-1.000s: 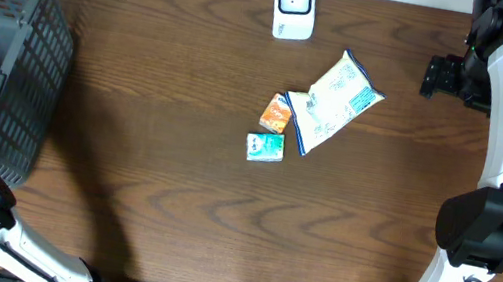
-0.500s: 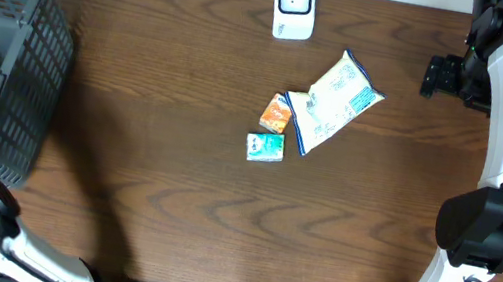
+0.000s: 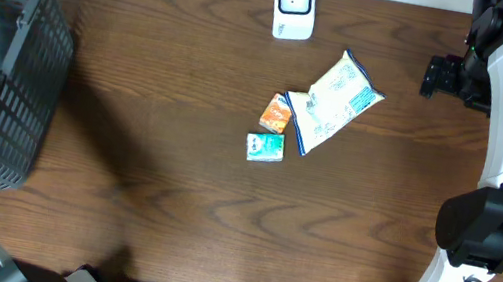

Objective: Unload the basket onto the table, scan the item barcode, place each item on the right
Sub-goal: 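Grasp the light-green wipes pack in the basket with the left gripper, then carry the wipes pack out and lower it left of the packs, then release the wipes pack and move the left gripper into the basket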

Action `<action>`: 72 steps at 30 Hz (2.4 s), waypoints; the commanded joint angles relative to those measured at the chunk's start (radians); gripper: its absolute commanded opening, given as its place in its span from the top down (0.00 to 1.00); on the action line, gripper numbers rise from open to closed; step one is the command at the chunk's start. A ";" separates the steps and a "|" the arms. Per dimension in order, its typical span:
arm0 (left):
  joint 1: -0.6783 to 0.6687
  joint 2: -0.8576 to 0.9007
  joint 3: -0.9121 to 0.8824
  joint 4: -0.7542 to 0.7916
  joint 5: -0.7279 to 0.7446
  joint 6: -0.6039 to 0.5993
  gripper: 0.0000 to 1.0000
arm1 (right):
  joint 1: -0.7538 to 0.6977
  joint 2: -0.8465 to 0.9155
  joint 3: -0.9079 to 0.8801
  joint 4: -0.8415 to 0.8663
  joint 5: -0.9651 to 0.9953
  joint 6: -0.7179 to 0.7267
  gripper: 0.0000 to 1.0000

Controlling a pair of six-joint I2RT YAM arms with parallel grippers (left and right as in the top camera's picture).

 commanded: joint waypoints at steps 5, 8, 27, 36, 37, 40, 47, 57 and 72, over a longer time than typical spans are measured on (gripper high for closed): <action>-0.189 -0.105 0.010 0.018 0.314 -0.140 0.92 | -0.003 -0.017 0.018 0.000 0.012 0.016 0.01; -0.306 -0.126 0.010 0.011 0.344 -0.140 0.93 | -0.002 -0.017 0.018 0.000 0.012 0.016 0.01; -1.037 0.125 0.010 -0.315 -0.093 -0.140 0.93 | -0.003 -0.017 0.018 0.000 0.012 0.016 0.01; -1.150 0.358 0.010 -0.294 -0.170 -0.140 0.92 | -0.002 -0.017 0.018 0.000 0.012 0.016 0.01; -1.154 0.378 0.010 -0.294 -0.170 -0.140 0.90 | -0.002 -0.017 0.018 0.000 0.012 0.016 0.01; -1.163 0.429 0.010 -0.294 -0.169 -0.140 0.67 | -0.002 -0.017 0.018 0.000 0.012 0.016 0.01; -1.164 0.442 0.010 -0.274 -0.142 -0.140 0.50 | -0.003 -0.017 0.018 0.000 0.012 0.016 0.01; -1.133 0.306 0.090 -0.253 -0.106 -0.137 0.35 | -0.003 -0.017 0.018 0.000 0.012 0.016 0.01; -0.739 -0.115 0.091 -0.072 -0.344 -0.040 0.06 | -0.003 -0.017 0.018 0.000 0.012 0.016 0.01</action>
